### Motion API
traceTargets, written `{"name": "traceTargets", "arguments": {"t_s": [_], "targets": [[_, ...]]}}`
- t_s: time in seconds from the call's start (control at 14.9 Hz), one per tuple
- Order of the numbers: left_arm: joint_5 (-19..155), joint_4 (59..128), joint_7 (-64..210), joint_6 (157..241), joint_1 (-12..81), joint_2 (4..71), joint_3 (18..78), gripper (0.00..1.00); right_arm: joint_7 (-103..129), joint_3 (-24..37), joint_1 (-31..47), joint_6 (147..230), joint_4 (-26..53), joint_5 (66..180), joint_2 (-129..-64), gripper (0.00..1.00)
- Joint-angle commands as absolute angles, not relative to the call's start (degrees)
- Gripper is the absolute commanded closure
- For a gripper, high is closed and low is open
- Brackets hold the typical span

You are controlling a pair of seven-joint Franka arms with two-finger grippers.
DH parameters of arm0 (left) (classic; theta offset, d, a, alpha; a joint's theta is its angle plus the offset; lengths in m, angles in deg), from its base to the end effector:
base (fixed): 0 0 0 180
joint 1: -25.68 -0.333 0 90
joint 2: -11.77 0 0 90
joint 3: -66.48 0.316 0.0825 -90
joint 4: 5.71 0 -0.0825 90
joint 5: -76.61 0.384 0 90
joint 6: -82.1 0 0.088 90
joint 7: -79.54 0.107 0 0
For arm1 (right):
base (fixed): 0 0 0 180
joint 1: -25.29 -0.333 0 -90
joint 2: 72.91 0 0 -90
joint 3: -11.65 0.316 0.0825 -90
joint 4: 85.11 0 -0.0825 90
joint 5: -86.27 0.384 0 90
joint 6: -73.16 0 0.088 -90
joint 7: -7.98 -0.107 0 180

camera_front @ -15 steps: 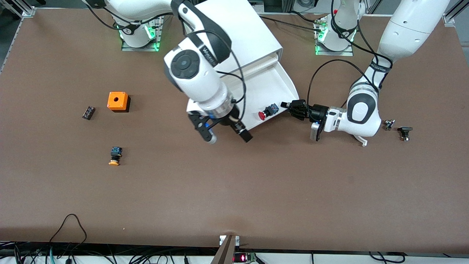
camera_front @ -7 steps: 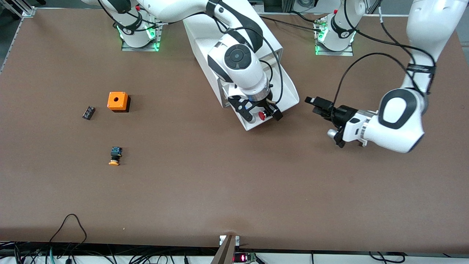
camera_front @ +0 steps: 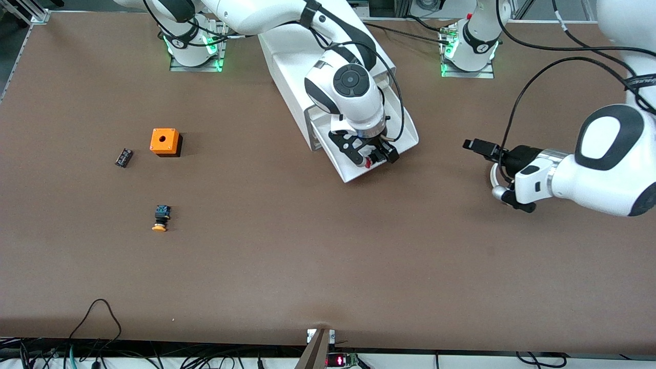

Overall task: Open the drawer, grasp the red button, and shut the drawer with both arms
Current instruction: 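Lift the red button with the right gripper while the left gripper withdraws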

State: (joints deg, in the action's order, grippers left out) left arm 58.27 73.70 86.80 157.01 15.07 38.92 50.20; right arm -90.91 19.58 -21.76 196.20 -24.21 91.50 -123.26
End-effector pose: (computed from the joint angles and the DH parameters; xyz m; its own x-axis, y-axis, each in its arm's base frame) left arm 0.6250 -0.0709 0.4297 0.8473 -0.3171 -0.4262 -0.0855 -0.8733 0.4797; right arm 0.4825 0.6279 0.3264 0.6440 -0.7330 -0.2191 -0.7649 -0.6217 -0.1685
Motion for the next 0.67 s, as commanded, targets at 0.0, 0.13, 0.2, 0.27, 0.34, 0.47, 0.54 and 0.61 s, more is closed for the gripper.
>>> {"name": "traceTargets", "arguments": {"t_s": [0.0, 0.13, 0.2, 0.27, 0.34, 0.47, 0.54, 0.61], "targets": [[66.2, 71.6, 81.5, 155.9, 16.3, 36.0, 49.3, 0.0, -92.0, 19.2, -22.2, 195.8, -24.4, 90.6, -123.1, 0.55], [71.7, 68.6, 81.5, 155.8, 16.8, 35.2, 49.3, 0.0, -91.9, 19.3, -22.2, 195.7, -24.6, 90.7, -123.1, 0.88], [73.8, 67.2, 81.6, 155.6, 16.8, 34.9, 49.3, 0.0, -91.9, 19.3, -22.1, 195.6, -24.8, 90.7, -122.8, 1.0], [75.5, 66.7, 81.7, 155.7, 16.9, 34.6, 49.3, 0.0, -91.9, 19.2, -21.8, 195.0, -25.0, 90.9, -122.4, 1.0], [77.2, 66.3, 81.7, 155.8, 16.9, 34.6, 49.4, 0.0, -91.9, 19.1, -21.7, 193.2, -25.2, 91.0, -122.1, 1.0], [77.1, 63.1, 82.0, 157.2, 16.6, 35.2, 49.7, 0.0, -91.3, 19.1, -20.3, 188.8, -28.2, 91.2, -120.7, 1.0], [77.2, 62.2, 81.9, 157.1, 16.7, 35.6, 49.8, 0.0, -90.7, 19.6, -18.7, 187.0, -29.2, 91.2, -120.3, 1.0], [77.2, 62.2, 81.9, 157.0, 16.2, 35.5, 49.8, 0.0, -89.3, 19.8, -17.3, 186.1, -29.8, 91.3, -119.5, 1.0]]}}
